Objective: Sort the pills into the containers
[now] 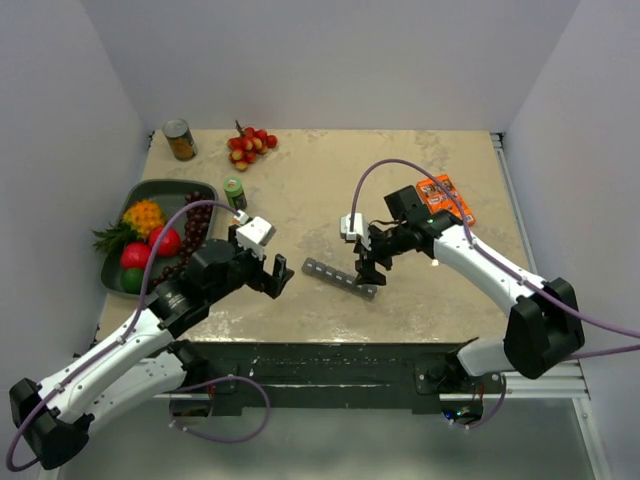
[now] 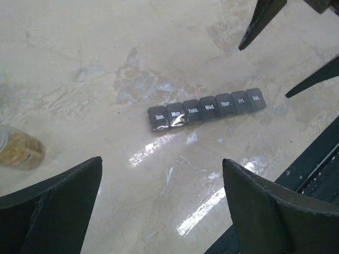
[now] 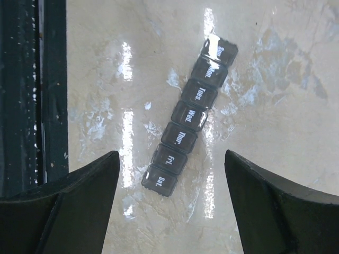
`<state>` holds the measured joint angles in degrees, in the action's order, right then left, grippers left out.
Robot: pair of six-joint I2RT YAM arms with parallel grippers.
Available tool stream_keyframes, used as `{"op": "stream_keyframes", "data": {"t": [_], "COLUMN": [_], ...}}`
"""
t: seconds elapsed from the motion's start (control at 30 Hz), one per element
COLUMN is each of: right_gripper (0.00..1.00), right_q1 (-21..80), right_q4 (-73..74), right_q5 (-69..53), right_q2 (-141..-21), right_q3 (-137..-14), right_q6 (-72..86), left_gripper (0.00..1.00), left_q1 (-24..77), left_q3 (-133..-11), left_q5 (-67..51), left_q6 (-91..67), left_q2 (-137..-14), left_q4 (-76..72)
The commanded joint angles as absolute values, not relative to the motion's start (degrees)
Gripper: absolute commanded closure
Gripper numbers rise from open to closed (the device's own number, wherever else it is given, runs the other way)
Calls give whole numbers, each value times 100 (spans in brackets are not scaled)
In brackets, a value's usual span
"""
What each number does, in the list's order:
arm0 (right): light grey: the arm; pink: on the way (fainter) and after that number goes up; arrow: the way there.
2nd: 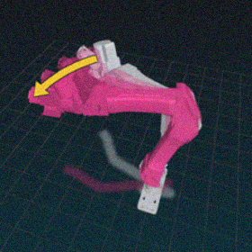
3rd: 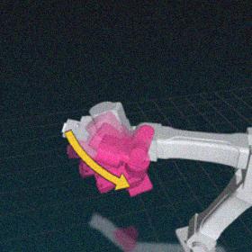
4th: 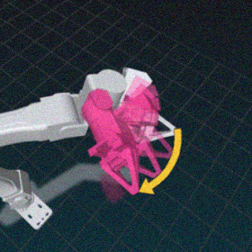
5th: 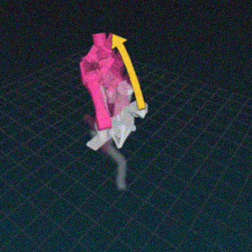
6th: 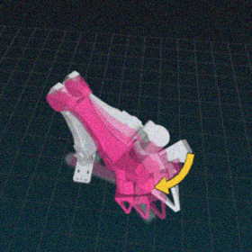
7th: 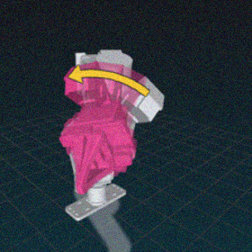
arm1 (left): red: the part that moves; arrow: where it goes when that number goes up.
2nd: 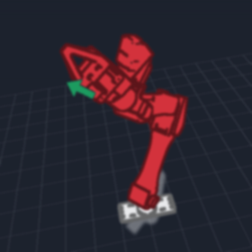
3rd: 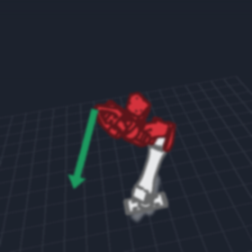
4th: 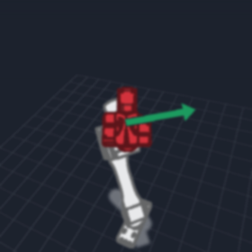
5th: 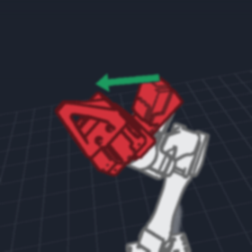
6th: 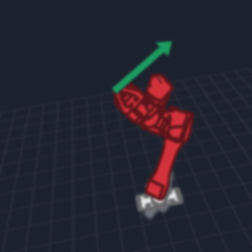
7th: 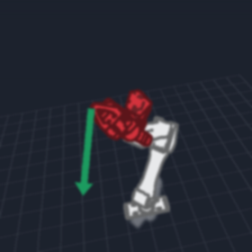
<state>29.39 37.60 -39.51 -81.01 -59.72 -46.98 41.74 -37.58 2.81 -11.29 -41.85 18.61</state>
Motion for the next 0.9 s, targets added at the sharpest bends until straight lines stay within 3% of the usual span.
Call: {"op": "stream_keyframes", "data": {"t": [0.0,0.33,0.87], "right_gripper": [17,16,15], "right_q1": [2865,2532,2022], "right_q4": [3885,3700,3876], "right_q5": [-4816,-5475,-5643], "right_q2": [-7744,-7541,-7550], "right_q3": [-5836,-5423,-5493], "right_q6": [-5299,-5678,-5766], "left_gripper": [1,0,0], "left_q1": [4157,4157,4131], "left_q3": [-3639,-2980,-2935], "left_q5": [-614,-1494,-773], "left_q6": [-265,967,984], "left_q2": [-4385,-4719,-5607], "left_q4": [1152,247,-844]}}
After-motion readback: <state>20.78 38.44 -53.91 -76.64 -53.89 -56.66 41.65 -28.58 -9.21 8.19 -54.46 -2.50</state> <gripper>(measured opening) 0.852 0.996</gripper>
